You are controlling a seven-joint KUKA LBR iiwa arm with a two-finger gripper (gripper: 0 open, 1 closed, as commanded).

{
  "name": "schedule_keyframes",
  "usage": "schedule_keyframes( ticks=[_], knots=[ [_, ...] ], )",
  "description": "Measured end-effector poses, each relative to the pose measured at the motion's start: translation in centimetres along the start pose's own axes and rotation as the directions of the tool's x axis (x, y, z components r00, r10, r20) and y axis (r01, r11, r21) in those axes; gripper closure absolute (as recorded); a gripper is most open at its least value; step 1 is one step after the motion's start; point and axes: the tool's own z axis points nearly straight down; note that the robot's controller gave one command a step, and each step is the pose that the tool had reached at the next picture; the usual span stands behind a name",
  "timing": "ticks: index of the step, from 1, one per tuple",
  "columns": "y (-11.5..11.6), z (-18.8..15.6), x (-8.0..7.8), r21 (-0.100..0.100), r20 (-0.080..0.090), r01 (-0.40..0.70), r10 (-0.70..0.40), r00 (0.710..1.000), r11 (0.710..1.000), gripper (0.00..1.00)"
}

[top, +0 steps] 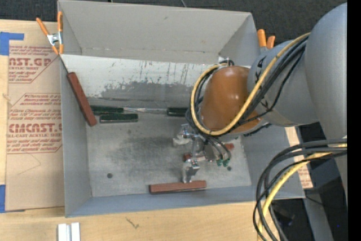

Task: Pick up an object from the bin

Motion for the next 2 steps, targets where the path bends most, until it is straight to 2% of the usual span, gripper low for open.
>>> schedule_keyframes(
  ticks=[1,2],
  knots=[
    [-8.47,-0.23,-0.44,0.001,0.007,0.181,-0.181,0.984,0.984,1.00],
    [-8.47,-0.23,-0.44,0.001,0.007,0.181,-0.181,0.984,0.984,1.00]
  ],
)
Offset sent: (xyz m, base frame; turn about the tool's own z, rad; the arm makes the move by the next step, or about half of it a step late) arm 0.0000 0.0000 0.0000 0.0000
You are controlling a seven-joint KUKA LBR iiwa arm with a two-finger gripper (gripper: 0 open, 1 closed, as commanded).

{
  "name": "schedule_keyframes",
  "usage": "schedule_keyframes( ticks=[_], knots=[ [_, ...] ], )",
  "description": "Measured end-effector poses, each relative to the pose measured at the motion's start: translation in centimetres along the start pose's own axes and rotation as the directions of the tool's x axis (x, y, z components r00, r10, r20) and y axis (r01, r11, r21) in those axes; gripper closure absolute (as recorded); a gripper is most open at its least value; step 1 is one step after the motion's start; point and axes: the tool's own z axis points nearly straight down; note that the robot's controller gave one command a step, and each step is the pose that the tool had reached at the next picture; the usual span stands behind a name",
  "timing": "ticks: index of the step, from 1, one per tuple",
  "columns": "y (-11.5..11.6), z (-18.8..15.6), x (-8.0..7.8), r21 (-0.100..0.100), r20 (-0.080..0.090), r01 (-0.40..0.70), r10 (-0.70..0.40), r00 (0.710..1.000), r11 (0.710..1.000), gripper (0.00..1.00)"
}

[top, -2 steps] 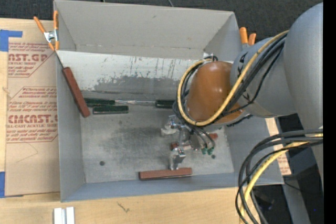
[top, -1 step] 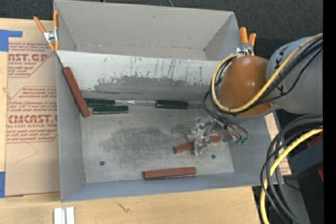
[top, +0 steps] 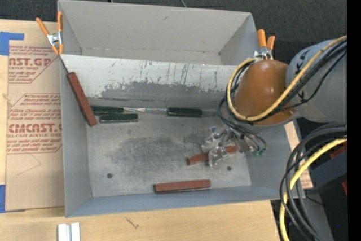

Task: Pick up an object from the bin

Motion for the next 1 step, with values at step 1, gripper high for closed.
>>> schedule_keyframes(
  ticks=[1],
  knots=[
    [-0.35,-14.56,-2.87,0.001,-0.006,-0.011,0.011,1.000,1.000,1.00]
  ],
)
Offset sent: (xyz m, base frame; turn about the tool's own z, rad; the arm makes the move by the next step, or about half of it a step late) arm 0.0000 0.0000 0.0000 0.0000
